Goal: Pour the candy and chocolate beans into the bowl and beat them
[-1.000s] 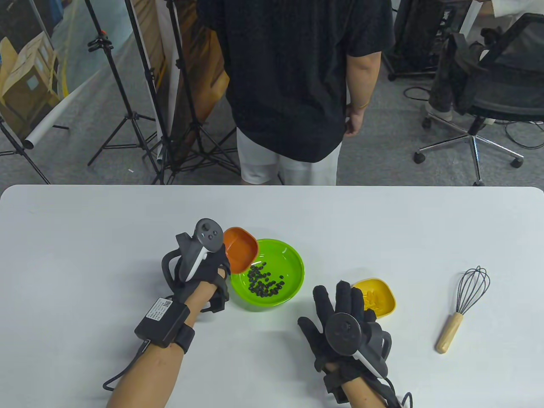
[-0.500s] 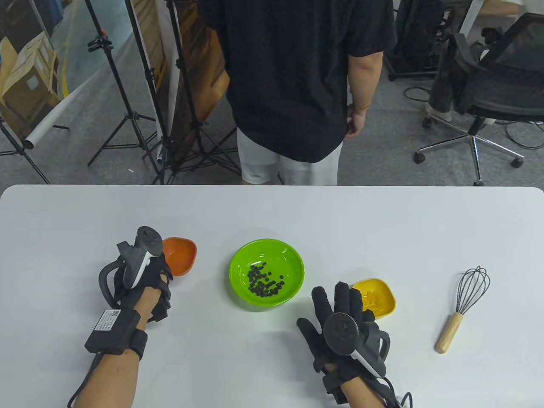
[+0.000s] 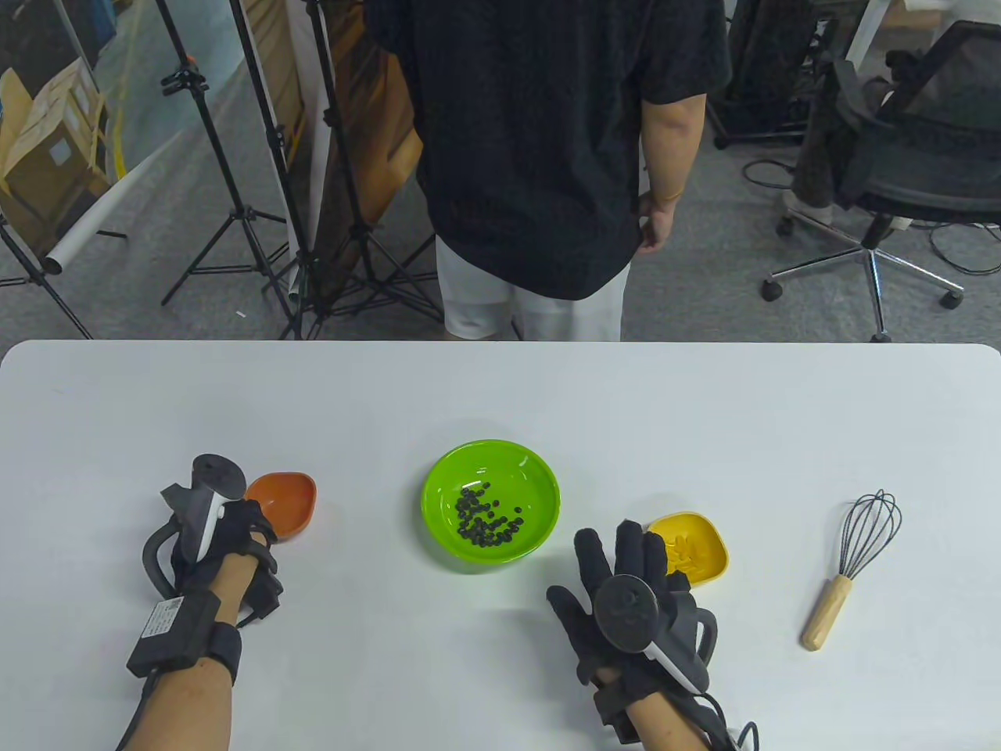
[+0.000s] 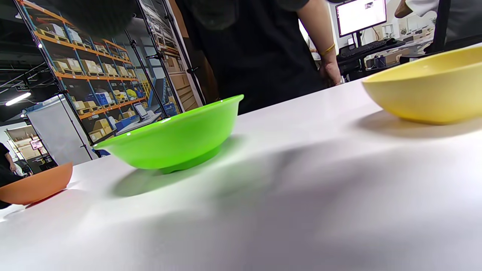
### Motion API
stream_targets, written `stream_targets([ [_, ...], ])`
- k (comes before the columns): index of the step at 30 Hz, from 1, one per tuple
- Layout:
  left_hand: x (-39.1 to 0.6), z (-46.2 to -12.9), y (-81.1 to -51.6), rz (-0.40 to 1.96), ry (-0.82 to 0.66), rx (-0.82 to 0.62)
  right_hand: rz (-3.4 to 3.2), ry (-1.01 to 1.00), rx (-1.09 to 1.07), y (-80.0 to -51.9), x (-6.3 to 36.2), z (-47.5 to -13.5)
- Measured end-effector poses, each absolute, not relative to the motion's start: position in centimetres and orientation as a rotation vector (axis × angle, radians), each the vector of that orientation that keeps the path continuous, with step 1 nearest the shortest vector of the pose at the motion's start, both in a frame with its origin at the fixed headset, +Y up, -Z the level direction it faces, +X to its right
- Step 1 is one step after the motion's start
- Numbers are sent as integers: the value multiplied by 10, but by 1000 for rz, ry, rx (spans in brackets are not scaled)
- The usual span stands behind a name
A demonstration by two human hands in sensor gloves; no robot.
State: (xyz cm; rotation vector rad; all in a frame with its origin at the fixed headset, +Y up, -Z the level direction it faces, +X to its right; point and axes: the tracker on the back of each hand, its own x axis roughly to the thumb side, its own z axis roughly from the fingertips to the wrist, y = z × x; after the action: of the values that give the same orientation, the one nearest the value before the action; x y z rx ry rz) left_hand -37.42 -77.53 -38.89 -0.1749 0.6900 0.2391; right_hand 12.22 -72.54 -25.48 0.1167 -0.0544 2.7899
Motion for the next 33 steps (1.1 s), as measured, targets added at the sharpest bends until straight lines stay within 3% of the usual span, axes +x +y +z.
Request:
stream_targets([
  [9,-369,-388,-773,214,686,-163,2797,-47,130,-726,120,-255],
  [17,-352,-389,-744,194,664,-96,2783,-58,118,-724,123,-254],
  [25,-287,-365,-699,182,408,-12,2775,-39,114,-726,125,-255],
  [33,-212,-305,-676,184,139,37,2769,-29,124,-728,125,-255],
])
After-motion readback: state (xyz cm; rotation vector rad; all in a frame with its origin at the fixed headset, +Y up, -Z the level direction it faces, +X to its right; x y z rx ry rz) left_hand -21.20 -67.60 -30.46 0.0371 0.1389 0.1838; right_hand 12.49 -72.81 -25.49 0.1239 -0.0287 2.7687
